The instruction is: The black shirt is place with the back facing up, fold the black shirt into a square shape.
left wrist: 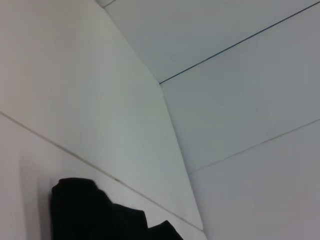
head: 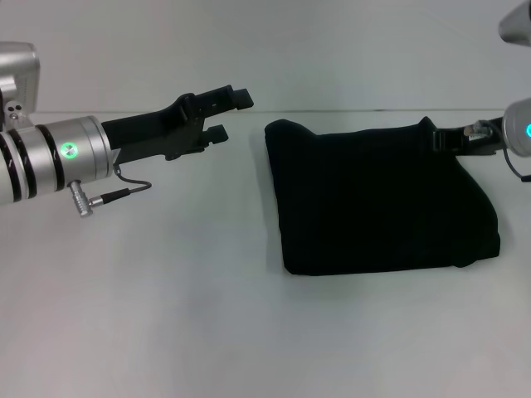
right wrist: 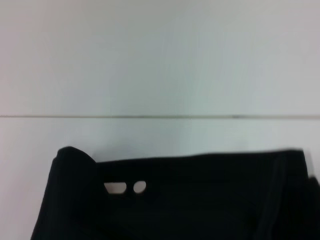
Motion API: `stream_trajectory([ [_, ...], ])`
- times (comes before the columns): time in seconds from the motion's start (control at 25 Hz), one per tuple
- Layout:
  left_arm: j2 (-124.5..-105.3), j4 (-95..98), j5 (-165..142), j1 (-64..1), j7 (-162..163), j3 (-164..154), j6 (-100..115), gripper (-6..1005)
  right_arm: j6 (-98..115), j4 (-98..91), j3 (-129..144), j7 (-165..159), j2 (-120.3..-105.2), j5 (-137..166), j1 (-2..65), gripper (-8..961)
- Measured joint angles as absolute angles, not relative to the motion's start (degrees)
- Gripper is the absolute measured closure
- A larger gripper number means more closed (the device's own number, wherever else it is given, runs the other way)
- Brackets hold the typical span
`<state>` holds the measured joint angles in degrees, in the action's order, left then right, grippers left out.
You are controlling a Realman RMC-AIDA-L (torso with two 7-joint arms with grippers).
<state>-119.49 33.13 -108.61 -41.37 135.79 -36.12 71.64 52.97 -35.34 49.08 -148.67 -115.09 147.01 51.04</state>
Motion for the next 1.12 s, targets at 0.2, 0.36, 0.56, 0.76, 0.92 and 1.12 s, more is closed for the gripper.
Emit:
stream_trajectory([
  [0.2,-119.53,33.1,-108.2,-41.4,135.8,-36.1,71.3,107,53.8,-40.6,52.2,-150.8,-116.20,149.3,51.1,894],
  [0.36,-119.47,33.1,-108.2,-41.4,135.8,-36.1,71.4,107,55.2,-43.1,52.4,-150.9,-116.59,149.7,51.0,894],
  [0.56,-119.37,33.1,-108.2,-41.5,135.8,-36.1,71.4,107,53.8,-42.9,52.4,-152.9,-116.65,154.3,50.7,893],
  [0.76,-119.43,33.1,-108.2,-41.4,135.7,-36.1,71.0,107,48.9,-38.5,52.6,-152.7,-116.96,155.7,51.0,892],
  [0.92,-119.58,33.1,-108.2,-41.0,135.7,-36.1,70.9,107,45.5,-35.0,53.3,-152.7,-116.92,155.7,51.4,892],
  [1.12,-119.64,33.1,-108.2,-40.7,135.7,-36.1,70.9,107,42.0,-30.1,53.2,-153.0,-115.64,155.7,52.3,891],
])
